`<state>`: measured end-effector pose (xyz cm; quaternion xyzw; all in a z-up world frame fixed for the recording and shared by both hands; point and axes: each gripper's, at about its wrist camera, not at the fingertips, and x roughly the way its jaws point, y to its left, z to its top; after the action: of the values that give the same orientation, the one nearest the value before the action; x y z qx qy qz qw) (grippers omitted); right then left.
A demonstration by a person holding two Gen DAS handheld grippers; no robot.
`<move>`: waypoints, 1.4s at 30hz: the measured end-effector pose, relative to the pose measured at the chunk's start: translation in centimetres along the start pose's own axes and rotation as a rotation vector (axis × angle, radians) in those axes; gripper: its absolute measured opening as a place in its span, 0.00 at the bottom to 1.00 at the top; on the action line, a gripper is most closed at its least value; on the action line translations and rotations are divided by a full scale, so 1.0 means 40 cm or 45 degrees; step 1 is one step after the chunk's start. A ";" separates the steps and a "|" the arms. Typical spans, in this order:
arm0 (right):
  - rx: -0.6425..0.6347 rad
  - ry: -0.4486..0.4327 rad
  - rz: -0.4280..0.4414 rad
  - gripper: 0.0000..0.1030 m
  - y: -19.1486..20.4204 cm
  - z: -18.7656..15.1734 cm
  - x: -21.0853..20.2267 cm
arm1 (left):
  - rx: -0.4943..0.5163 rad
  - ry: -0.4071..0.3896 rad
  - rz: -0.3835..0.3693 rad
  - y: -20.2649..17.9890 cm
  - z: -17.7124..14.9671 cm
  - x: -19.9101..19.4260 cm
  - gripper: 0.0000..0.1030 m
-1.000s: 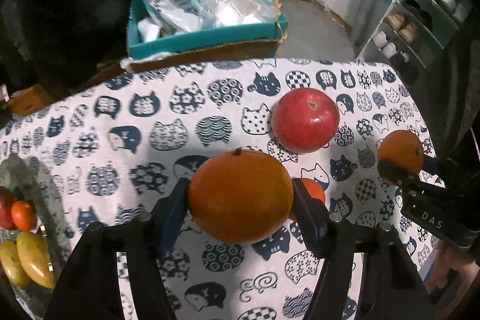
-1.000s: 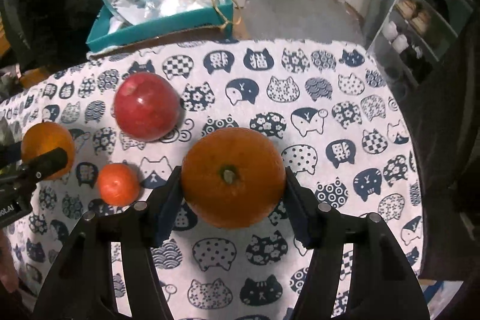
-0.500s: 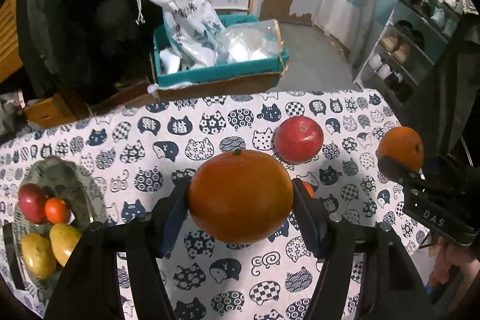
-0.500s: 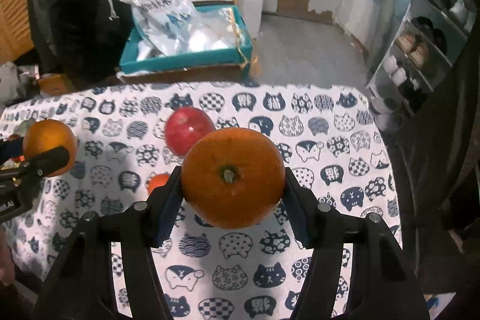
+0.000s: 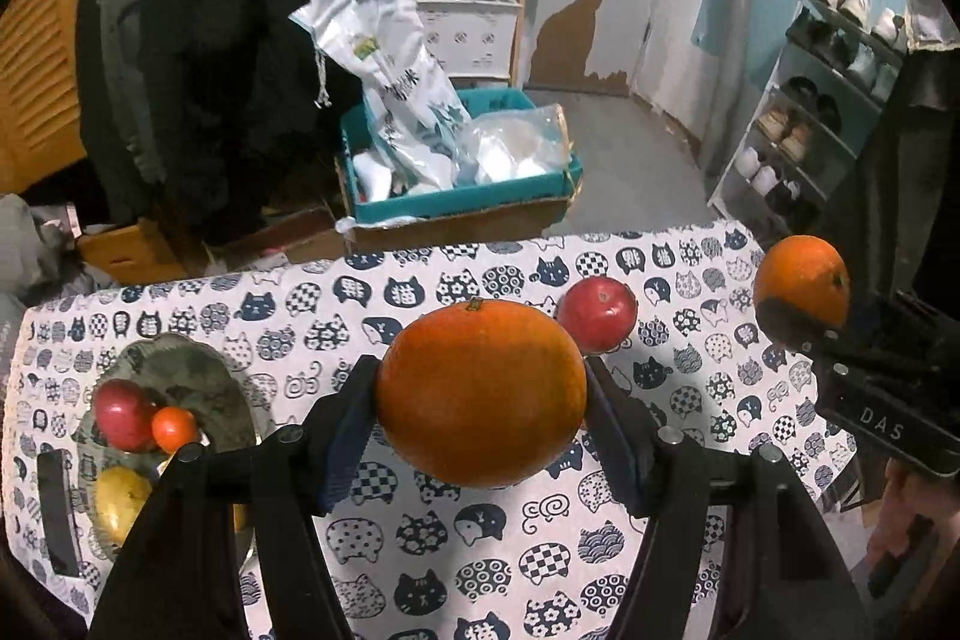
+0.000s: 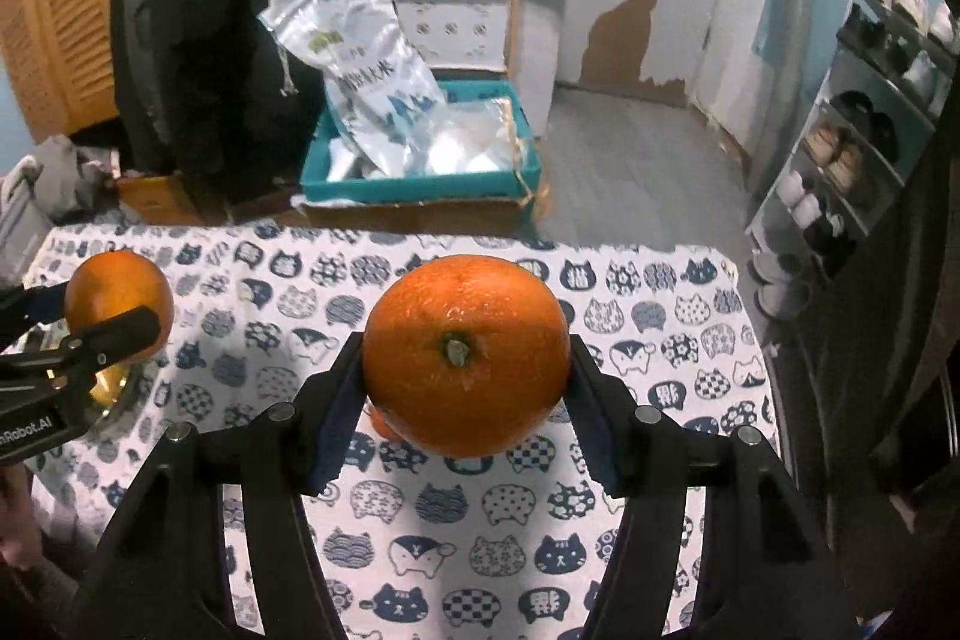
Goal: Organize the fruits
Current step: 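Lift and carry both oranges with both tools over the glass bowl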
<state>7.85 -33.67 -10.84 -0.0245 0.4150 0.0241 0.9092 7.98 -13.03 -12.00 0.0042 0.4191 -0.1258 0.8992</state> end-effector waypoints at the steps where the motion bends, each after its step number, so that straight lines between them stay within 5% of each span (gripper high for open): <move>1: -0.003 -0.008 0.005 0.61 0.005 0.003 -0.005 | -0.005 -0.008 0.001 0.005 0.000 -0.011 0.66; 26: -0.146 -0.084 0.193 0.61 0.239 0.076 -0.052 | -0.088 -0.140 0.142 0.200 -0.029 -0.172 0.66; 42: -0.229 -0.038 0.332 0.61 0.443 0.109 0.011 | -0.262 -0.097 0.243 0.397 -0.096 -0.175 0.66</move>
<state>10.28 -15.71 -8.76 -0.0513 0.3971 0.1792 0.8986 4.42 4.36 -10.77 -0.0530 0.3932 0.0039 0.9179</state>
